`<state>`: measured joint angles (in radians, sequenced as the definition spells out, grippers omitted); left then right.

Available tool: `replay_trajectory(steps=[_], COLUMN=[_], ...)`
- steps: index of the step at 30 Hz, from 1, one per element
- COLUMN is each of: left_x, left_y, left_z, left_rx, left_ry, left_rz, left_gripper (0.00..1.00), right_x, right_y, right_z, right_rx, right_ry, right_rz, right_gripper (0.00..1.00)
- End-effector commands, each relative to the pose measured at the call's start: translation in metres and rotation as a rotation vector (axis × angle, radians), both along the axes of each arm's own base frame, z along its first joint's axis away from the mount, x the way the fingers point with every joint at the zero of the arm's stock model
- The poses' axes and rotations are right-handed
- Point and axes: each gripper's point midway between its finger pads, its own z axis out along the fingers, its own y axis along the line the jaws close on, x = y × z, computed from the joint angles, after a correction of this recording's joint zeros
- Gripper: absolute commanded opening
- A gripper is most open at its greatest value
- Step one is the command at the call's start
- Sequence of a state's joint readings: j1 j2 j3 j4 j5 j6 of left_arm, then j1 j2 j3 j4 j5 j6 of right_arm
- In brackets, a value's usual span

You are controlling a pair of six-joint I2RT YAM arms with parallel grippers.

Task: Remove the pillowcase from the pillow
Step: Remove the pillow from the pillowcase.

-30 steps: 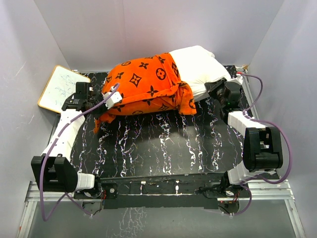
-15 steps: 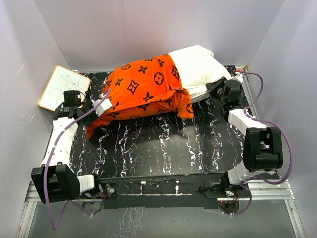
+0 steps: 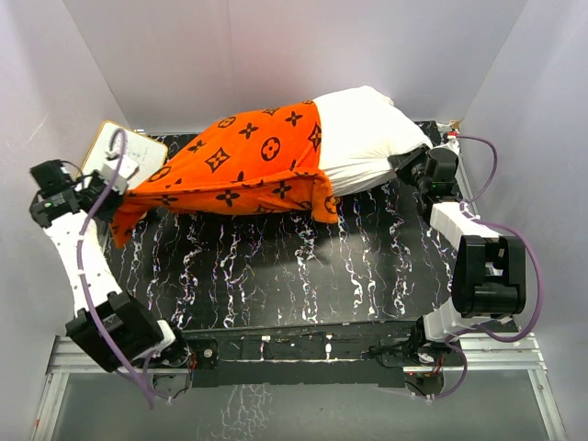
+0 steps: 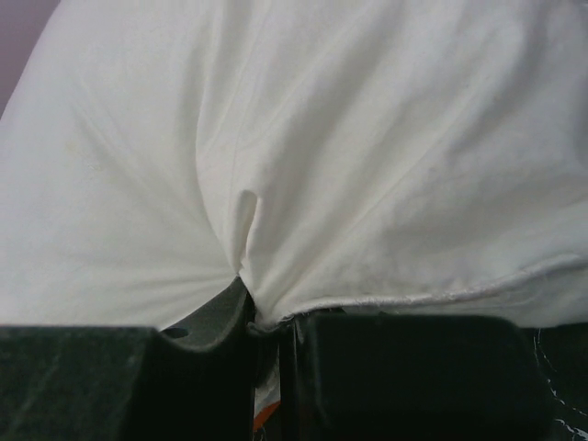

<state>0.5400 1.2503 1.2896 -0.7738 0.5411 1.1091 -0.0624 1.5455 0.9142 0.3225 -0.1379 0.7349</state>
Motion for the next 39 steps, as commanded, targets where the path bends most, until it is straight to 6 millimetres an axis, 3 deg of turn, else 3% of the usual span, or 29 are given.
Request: replay_trajectory(steps=[1, 6, 8, 10, 12, 15, 16, 18, 19, 21, 23, 26, 29, 32, 35, 36, 37, 39], left_x=[-0.031, -0.043, -0.042, -0.038, -0.03, -0.017, -0.012, -0.008, -0.004, 0.005, 0.011, 0.015, 0.006, -0.014, -0.043, -0.052, -0.06, -0.076], left_y=[0.14, 0.194, 0.187, 0.152, 0.091, -0.008, -0.049, -0.092, -0.106, -0.12, -0.124, -0.127, -0.128, -0.126, -0.126, -0.126, -0.127, -0.127], left_z=[0.061, 0.102, 0.108, 0.103, 0.099, 0.078, 0.072, 0.06, 0.059, 0.06, 0.064, 0.072, 0.07, 0.054, 0.03, 0.021, 0.01, -0.013], left_rx=[0.243, 0.157, 0.074, -0.057, -0.196, -0.227, -0.23, -0.257, -0.257, -0.274, -0.292, -0.3, -0.288, -0.263, -0.23, -0.221, -0.214, -0.21], left_ry=[-0.105, -0.219, -0.213, -0.184, -0.158, -0.029, 0.0, 0.04, 0.047, 0.065, 0.078, 0.079, 0.091, 0.148, 0.22, 0.242, 0.268, 0.334], left_rz=[0.407, 0.573, 0.551, 0.449, 0.291, 0.098, 0.006, -0.049, -0.061, -0.061, -0.055, -0.058, -0.072, -0.062, -0.08, -0.084, -0.09, -0.091], left_gripper=[0.0, 0.0, 0.0, 0.0, 0.0, 0.0, 0.0, 0.0, 0.0, 0.0, 0.0, 0.0, 0.0, 0.0, 0.0, 0.0, 0.0, 0.0], right_x=[-0.012, -0.024, -0.026, -0.025, -0.027, -0.039, -0.044, -0.057, -0.064, -0.076, -0.087, -0.091, -0.066, -0.009, 0.052, 0.072, 0.095, 0.126], right_y=[-0.157, -0.17, -0.169, -0.156, -0.148, -0.147, -0.145, -0.136, -0.127, -0.106, -0.081, -0.022, 0.038, 0.073, 0.076, 0.076, 0.076, 0.074], right_z=[0.013, 0.006, 0.007, 0.016, 0.023, 0.031, 0.036, 0.052, 0.059, 0.074, 0.087, 0.127, 0.164, 0.166, 0.157, 0.151, 0.132, 0.123], right_rx=[-0.157, -0.124, -0.128, -0.169, -0.215, -0.232, -0.241, -0.28, -0.317, -0.386, -0.412, -0.401, -0.441, -0.526, -0.624, -0.655, -0.694, -0.742], right_ry=[-0.023, -0.008, -0.007, -0.023, -0.029, -0.011, -0.008, -0.023, -0.029, -0.051, -0.073, -0.198, -0.308, -0.241, -0.152, -0.135, -0.099, -0.08], right_rz=[-0.547, -0.59, -0.585, -0.544, -0.538, -0.541, -0.53, -0.516, -0.503, -0.459, -0.404, -0.251, -0.063, 0.054, 0.012, -0.006, -0.016, -0.045], right_gripper=[0.09, 0.09, 0.09, 0.09, 0.09, 0.09, 0.12, 0.46, 0.63, 0.8, 0.85, 0.85, 0.86, 0.98, 0.98, 0.98, 0.98, 0.98])
